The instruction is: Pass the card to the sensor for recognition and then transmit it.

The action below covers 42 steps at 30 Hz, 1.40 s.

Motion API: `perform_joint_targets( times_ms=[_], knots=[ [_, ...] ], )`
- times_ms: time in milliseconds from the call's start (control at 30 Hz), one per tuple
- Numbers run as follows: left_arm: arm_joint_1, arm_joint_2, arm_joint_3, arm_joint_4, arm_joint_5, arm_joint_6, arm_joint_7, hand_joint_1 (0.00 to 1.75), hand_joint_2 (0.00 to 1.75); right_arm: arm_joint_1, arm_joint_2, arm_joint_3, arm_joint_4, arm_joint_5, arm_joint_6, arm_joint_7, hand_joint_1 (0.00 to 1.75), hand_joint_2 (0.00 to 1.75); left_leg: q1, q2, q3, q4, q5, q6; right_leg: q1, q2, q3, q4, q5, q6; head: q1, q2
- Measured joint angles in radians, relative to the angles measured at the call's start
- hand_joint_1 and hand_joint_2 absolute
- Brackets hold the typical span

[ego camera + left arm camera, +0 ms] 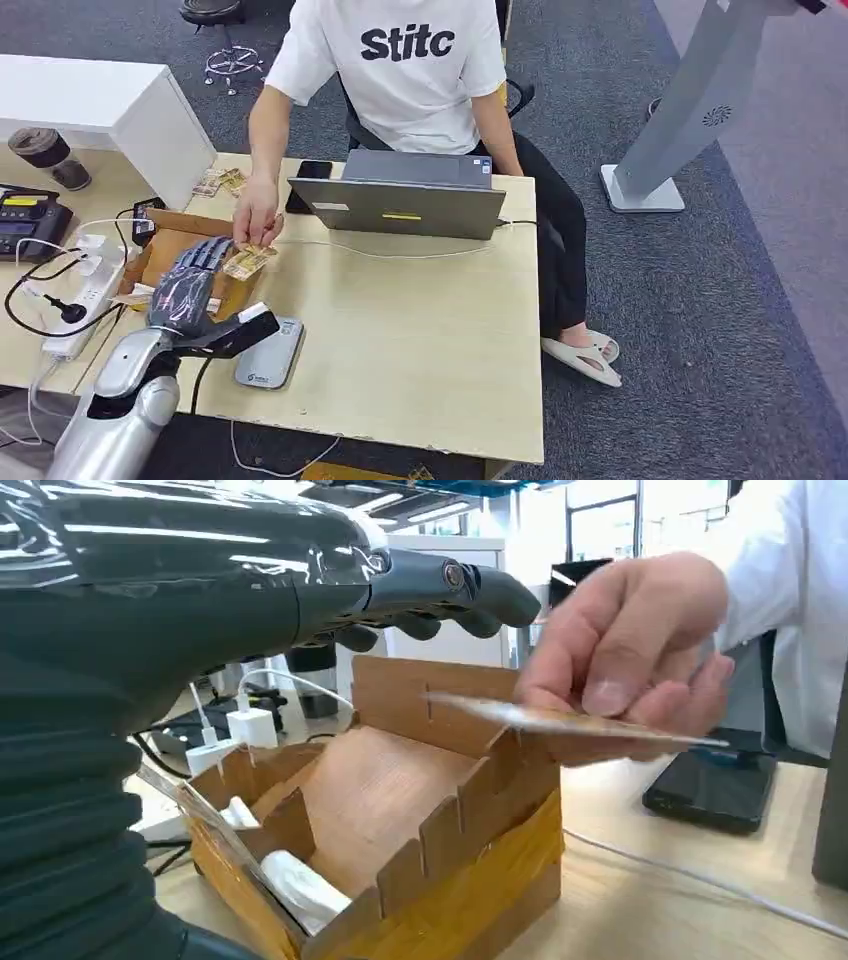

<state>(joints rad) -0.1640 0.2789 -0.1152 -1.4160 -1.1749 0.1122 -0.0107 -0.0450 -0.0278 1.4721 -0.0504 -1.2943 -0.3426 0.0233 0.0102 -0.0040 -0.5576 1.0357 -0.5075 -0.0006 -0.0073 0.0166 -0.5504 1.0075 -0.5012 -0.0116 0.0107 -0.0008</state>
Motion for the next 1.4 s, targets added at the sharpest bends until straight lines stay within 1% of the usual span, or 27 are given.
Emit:
perform_joint_targets(
  times_ms=[267, 367, 500, 667, 833, 867, 933, 967, 1000, 1033, 1100, 1133, 1400],
  knots=[
    [-0.001, 0.008, 0.0, 0.0, -0.008, 0.001, 0.004, 0.0, 1.75, 0.0, 0.0, 0.0, 0.002, 0.0, 0.0, 0.0, 0.0, 1.75, 0.0, 0.0, 0.0, 0.0, 0.0, 0.0, 0.0, 0.0, 0.0, 0.0, 0.0, 0.0, 0.0, 0.0],
    [-0.001, 0.016, 0.0, 0.0, -0.043, 0.009, 0.027, 0.0, 1.75, 0.0, 0.0, 0.0, 0.002, 0.0, 0.001, 0.0, 0.0, 1.75, 0.0, 0.0, 0.0, 0.0, 0.0, 0.0, 0.0, 0.0, 0.0, 0.0, 0.0, 0.0, 0.0, 0.0],
    [-0.001, 0.026, 0.0, 0.001, -0.131, 0.053, 0.065, 0.0, 1.75, 0.0, 0.0, 0.0, 0.002, 0.0, 0.003, 0.002, 0.0, 1.75, 0.0, 0.0, 0.0, 0.0, 0.0, 0.0, 0.0, 0.0, 0.0, 0.0, 0.0, 0.0, 0.0, 0.0],
    [0.0, 0.026, 0.0, 0.003, -0.161, 0.067, 0.061, 0.0, 1.75, 0.0, 0.0, 0.0, 0.002, -0.008, 0.003, 0.002, 0.0, 1.75, 0.0, 0.0, 0.0, 0.0, 0.0, 0.0, 0.0, 0.0, 0.0, 0.0, 0.0, 0.0, 0.0, 0.0],
    [0.013, 0.021, 0.0, 0.003, -0.16, 0.092, 0.042, 0.0, 1.75, 0.0, 0.0, 0.0, 0.002, -0.012, 0.003, 0.002, 0.0, 1.75, 0.0, 0.0, 0.0, 0.0, 0.0, 0.0, 0.0, 0.0, 0.0, 0.0, 0.0, 0.0, 0.0, 0.0],
    [0.018, 0.021, 0.0, 0.002, -0.158, 0.1, 0.039, 0.07, 1.75, 0.0, 0.0, 0.0, 0.002, -0.012, 0.003, 0.002, 0.0, 1.75, 0.0, 0.0, 0.0, 0.0, 0.0, 0.0, 0.0, 0.0, 0.0, 0.0, 0.0, 0.0, 0.0, 0.0],
    [0.027, 0.019, 0.0, 0.001, -0.151, 0.11, 0.029, 0.07, 1.75, 0.0, 0.002, 0.0, 0.002, -0.012, 0.003, 0.002, 0.0, 1.75, 0.0, 0.0, 0.0, 0.0, 0.0, 0.0, 0.0, 0.0, 0.0, 0.0, 0.0, 0.0, 0.0, 0.0],
    [0.032, 0.018, 0.001, -0.001, -0.146, 0.113, 0.024, 0.86, 1.75, 0.0, 0.002, 0.0, 0.002, -0.012, 0.003, 0.002, 0.0, 1.75, 0.0, 0.0, 0.0, 0.0, 0.0, 0.0, 0.0, 0.0, 0.0, 0.0, 0.0, 0.0, 0.0, 0.0],
    [0.036, 0.016, 0.001, -0.003, -0.142, 0.118, 0.019, 1.59, 1.75, 0.0, 0.002, 0.0, 0.002, -0.012, 0.003, 0.001, 0.0, 1.75, 0.0, 0.0, 0.0, 0.0, 0.0, 0.0, 0.0, 0.0, 0.0, 0.0, 0.0, 0.0, 0.0, 0.0],
    [0.039, 0.015, 0.002, -0.004, -0.14, 0.12, 0.017, 1.68, 1.75, 0.0, 0.002, 0.0, 0.002, -0.012, 0.003, 0.0, 0.0, 1.75, 0.0, 0.0, 0.0, 0.0, 0.0, 0.0, 0.0, 0.0, 0.0, 0.0, 0.0, 0.0, 0.0, 0.0],
    [0.044, 0.013, 0.002, -0.007, -0.135, 0.125, 0.01, 1.68, 1.75, 0.0, 0.002, 0.0, 0.002, -0.012, 0.003, 0.0, 0.0, 1.75, 0.0, 0.0, 0.0, 0.0, 0.0, 0.0, 0.0, 0.0, 0.0, 0.0, 0.0, 0.0, 0.0, 0.0],
    [0.049, 0.012, 0.003, -0.01, -0.13, 0.13, 0.004, 1.75, 1.75, 0.0, 0.002, 0.0, 0.002, -0.012, 0.003, -0.001, 0.0, 1.75, 0.0, 0.0, 0.0, 0.0, 0.0, 0.0, 0.0, 0.0, 0.0, 0.0, 0.0, 0.0, 0.0, 0.0],
    [0.08, -0.003, 0.026, -0.019, -0.117, 0.162, -0.02, 1.75, 1.75, 0.0, 0.002, 0.006, 0.002, -0.011, 0.003, -0.006, 0.0, 1.75, 0.0, 0.0, 0.0, 0.0, 0.0, 0.0, 0.0, 0.0, 0.0, 0.0, 0.0, 0.0, 0.0, 0.0]
  ],
)
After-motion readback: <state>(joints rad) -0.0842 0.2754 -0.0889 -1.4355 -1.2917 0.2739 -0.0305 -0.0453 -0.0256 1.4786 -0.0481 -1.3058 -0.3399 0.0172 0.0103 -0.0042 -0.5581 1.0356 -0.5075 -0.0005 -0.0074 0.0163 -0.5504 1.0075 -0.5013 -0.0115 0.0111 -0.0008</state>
